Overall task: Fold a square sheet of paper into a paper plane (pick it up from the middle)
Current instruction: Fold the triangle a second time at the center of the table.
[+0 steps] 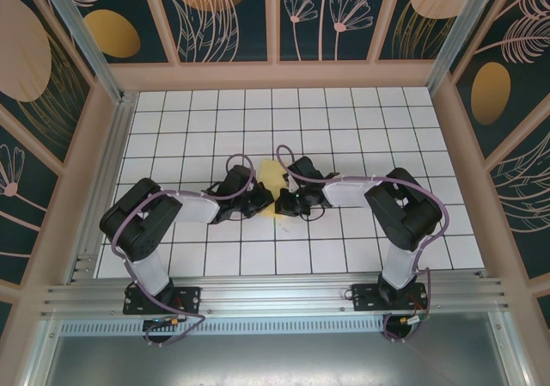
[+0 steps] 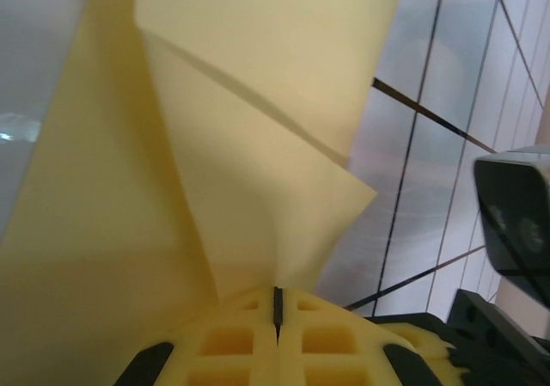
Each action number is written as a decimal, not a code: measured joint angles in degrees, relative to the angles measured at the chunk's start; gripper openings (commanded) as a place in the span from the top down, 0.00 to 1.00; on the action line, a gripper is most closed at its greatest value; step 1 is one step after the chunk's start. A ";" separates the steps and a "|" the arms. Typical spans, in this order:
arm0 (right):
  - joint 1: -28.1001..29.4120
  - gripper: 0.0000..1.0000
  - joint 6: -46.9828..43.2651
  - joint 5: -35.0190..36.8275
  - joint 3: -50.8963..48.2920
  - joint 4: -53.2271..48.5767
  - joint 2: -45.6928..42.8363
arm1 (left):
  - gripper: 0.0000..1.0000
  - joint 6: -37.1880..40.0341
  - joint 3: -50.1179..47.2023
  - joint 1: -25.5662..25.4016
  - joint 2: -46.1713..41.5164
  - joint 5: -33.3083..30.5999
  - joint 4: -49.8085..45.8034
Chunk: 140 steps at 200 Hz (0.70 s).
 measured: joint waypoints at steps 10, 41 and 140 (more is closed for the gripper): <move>0.00 1.00 0.00 -0.02 0.00 0.02 0.02 | 1.00 -0.33 0.00 0.00 0.48 -0.04 -0.04; 0.00 1.00 0.00 -0.02 0.02 0.07 0.04 | 1.00 -1.01 0.00 -0.09 0.94 -0.68 -0.48; 0.02 1.00 -0.20 0.20 0.00 1.05 0.63 | 0.99 -0.50 2.54 2.75 2.40 0.22 -3.10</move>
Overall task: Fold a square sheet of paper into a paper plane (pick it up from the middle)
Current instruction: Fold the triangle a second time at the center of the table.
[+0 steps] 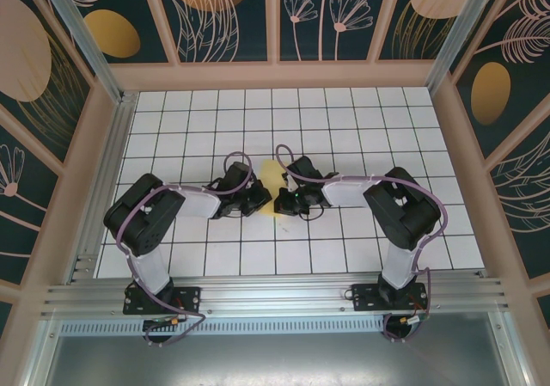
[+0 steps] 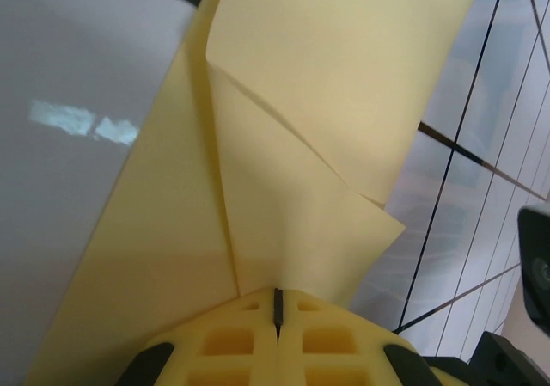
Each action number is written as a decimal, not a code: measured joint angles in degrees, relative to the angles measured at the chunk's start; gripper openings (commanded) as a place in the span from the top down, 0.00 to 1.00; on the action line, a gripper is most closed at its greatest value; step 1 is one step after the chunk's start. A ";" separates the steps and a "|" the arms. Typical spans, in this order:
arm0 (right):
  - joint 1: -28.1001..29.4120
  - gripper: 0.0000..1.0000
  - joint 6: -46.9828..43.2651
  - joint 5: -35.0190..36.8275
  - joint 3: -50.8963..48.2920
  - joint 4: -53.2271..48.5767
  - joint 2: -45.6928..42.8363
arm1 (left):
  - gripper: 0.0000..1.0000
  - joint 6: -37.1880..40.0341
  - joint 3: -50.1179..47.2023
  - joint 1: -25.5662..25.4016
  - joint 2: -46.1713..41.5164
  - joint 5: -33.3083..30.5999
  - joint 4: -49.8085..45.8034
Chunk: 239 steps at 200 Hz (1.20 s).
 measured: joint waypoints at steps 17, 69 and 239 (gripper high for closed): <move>0.00 1.00 -0.02 0.00 -0.46 1.09 0.00 | 0.98 0.44 0.02 1.22 0.52 1.66 0.74; 0.00 1.00 -0.02 0.63 -1.70 4.24 -0.02 | 0.96 1.95 2.89 3.13 2.80 4.90 -0.24; 0.98 1.00 -0.26 4.26 -1.07 1.97 -1.38 | 0.83 12.04 17.27 10.91 6.29 -11.96 -15.85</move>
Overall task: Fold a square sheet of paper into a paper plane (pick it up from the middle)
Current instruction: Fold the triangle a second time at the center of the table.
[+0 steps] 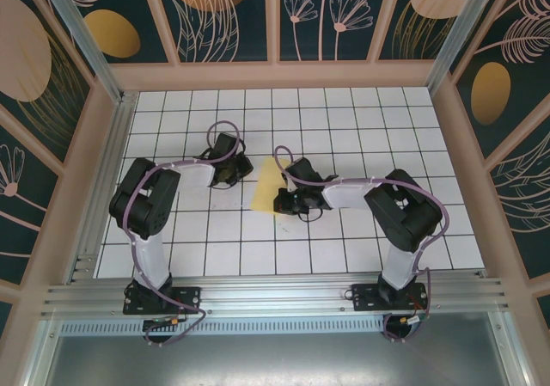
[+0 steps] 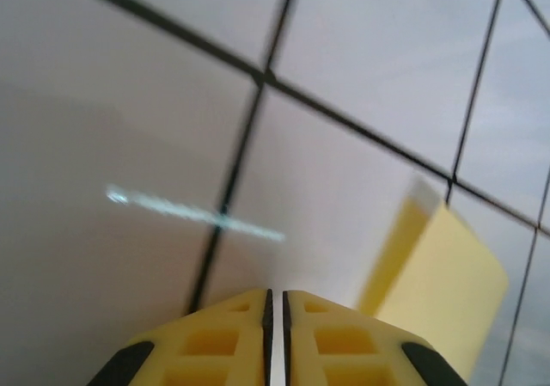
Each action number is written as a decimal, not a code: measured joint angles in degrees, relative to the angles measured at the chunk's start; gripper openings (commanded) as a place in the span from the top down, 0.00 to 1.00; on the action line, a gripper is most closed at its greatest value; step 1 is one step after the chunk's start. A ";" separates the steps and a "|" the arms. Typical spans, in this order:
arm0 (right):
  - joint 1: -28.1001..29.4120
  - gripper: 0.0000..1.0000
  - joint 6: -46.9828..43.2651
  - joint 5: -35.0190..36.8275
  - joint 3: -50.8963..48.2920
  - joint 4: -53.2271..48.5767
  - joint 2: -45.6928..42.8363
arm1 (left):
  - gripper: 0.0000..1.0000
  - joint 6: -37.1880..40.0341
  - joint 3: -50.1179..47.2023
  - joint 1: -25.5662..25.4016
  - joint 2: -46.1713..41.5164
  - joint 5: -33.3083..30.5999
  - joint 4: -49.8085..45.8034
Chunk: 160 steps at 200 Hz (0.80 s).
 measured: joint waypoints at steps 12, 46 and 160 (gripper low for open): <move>0.02 0.95 -0.26 0.74 0.37 -2.08 -0.63 | 0.77 1.05 0.15 0.96 -1.25 -2.10 -1.66; 0.04 0.68 -2.36 4.24 2.82 -8.94 -3.50 | 0.58 3.10 -3.02 1.18 -10.86 -5.18 -3.80; -5.66 0.35 -10.84 7.41 7.50 -7.13 -5.31 | 0.25 4.00 -25.99 1.11 -31.32 4.13 1.55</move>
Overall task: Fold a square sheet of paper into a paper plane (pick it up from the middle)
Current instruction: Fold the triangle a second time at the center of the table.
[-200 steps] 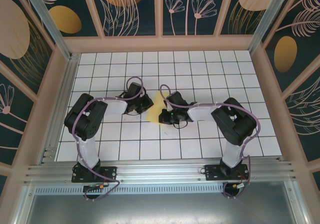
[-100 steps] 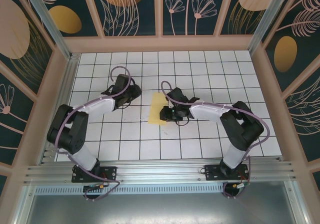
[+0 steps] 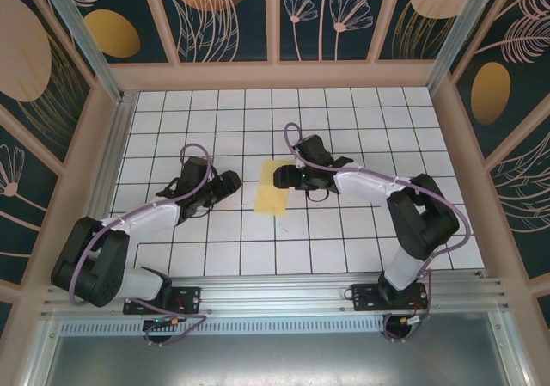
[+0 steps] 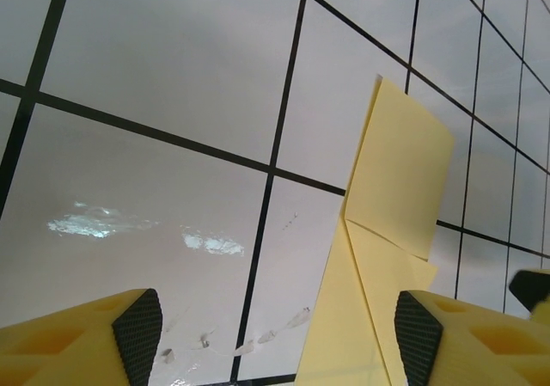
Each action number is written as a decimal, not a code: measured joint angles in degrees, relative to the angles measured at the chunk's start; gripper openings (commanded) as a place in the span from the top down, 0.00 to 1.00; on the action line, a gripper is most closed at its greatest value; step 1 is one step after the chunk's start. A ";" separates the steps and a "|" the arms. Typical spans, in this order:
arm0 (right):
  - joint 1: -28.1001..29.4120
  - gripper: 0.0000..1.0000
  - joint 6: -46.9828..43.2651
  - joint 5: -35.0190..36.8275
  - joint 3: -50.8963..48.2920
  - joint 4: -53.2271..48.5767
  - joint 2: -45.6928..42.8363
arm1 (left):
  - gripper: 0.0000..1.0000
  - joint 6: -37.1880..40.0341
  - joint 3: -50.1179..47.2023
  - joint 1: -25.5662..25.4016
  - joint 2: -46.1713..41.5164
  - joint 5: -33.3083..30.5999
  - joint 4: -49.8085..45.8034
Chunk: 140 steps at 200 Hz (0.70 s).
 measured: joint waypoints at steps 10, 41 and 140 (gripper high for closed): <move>-0.85 0.38 -0.48 -0.46 0.17 0.09 1.55 | 0.24 0.00 -0.48 0.00 -0.35 0.52 0.74; -1.88 0.51 -1.84 -2.27 1.62 -0.52 6.93 | 0.23 -0.07 -2.21 -0.02 -0.66 3.15 2.73; -3.02 0.87 -2.67 -7.85 2.25 -0.35 10.49 | 0.23 -1.38 -3.39 -0.42 -0.66 6.58 5.81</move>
